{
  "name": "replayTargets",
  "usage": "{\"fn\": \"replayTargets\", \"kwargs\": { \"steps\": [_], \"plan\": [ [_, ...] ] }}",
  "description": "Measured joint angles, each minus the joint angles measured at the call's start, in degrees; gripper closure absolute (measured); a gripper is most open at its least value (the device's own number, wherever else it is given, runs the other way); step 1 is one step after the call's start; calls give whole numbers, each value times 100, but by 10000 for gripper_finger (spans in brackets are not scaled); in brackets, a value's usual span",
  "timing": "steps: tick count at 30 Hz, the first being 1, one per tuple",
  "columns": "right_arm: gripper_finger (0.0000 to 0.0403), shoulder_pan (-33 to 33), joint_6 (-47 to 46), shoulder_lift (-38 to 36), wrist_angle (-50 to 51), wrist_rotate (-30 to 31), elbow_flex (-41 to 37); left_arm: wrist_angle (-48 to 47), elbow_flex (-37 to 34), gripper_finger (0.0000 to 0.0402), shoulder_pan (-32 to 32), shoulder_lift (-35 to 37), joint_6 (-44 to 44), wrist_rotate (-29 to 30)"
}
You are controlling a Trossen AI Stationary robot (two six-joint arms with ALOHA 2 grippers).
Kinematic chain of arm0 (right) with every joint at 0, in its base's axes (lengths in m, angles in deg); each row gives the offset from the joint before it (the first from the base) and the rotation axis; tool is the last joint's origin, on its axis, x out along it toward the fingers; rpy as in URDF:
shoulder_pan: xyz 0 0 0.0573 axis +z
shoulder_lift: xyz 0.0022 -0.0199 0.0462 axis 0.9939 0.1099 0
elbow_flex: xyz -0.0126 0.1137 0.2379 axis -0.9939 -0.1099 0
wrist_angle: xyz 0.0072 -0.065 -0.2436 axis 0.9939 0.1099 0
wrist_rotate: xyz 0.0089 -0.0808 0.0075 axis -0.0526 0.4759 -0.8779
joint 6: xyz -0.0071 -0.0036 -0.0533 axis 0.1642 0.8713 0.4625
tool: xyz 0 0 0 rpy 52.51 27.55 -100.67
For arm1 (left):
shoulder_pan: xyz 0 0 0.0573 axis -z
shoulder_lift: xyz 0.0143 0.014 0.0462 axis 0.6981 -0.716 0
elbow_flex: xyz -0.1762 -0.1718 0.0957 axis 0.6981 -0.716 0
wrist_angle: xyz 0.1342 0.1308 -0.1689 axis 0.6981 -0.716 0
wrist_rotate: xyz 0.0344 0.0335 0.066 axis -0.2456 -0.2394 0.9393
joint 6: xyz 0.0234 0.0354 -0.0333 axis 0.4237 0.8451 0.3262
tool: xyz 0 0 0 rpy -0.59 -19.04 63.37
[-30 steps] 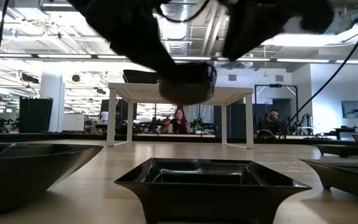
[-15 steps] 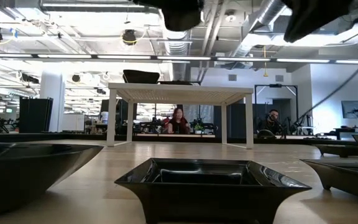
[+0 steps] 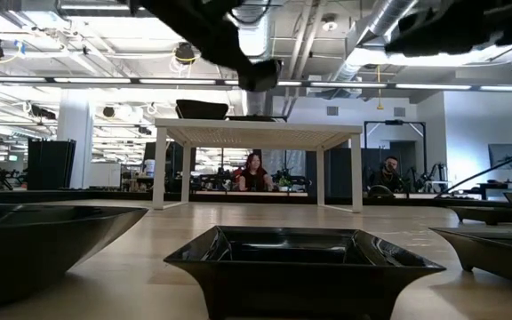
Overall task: Pick & Place Mini shaped plates
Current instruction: Stack the black leaf shaped plate on top of the black leaf shaped plate on the shelf
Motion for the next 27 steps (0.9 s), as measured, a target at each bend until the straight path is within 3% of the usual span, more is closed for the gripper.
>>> {"fn": "replayTargets", "kwargs": {
  "steps": [16, 27],
  "plan": [
    [369, -111, 7, 29, -20, 0, 0, -341, -1, 390, -190, -292, -2, 26],
    [370, -113, 45, 30, -42, 0, 0, -441, -1, 328, -170, -292, -2, 343]
  ]
}}
